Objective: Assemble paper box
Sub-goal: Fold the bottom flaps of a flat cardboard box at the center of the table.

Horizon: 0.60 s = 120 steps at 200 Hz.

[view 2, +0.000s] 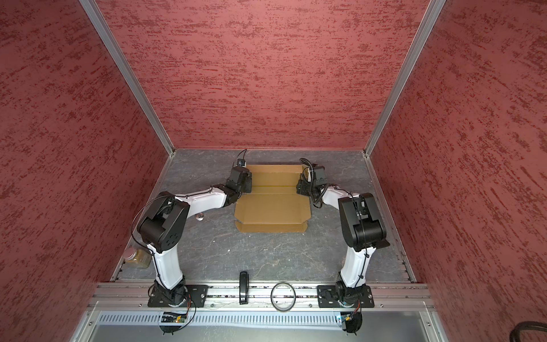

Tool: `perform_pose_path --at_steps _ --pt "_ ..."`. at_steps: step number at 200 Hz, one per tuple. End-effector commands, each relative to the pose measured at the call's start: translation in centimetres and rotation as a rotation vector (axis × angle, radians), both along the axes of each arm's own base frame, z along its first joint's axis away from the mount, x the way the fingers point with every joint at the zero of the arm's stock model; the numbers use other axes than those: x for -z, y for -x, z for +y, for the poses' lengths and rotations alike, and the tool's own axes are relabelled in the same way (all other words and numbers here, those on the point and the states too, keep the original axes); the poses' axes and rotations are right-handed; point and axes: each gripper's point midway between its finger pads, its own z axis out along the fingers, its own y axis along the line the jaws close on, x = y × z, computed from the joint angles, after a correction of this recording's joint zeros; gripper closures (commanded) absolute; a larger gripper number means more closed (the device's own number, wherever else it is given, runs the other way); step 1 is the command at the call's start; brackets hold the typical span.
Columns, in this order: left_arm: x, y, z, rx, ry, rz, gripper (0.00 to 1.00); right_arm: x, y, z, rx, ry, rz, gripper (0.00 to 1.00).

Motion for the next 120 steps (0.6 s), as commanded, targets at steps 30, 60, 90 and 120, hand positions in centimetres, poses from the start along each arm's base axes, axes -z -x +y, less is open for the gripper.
perform_pose_path --at_steps 30,60,90,120 --pt "0.3 0.2 0.0 0.001 -0.016 0.024 1.00 1.5 -0.2 -0.6 0.025 -0.007 -0.006 0.24" --pt "0.3 0.2 -0.2 0.004 -0.017 0.026 1.00 2.0 -0.3 -0.6 0.031 -0.009 -0.003 0.24" --pt "0.3 0.2 -0.3 0.003 -0.019 0.027 1.00 2.4 -0.2 -0.4 0.030 -0.026 0.002 0.24" --pt "0.4 0.2 -0.4 0.006 -0.022 0.030 1.00 2.2 -0.4 0.1 0.012 -0.052 -0.015 0.24"
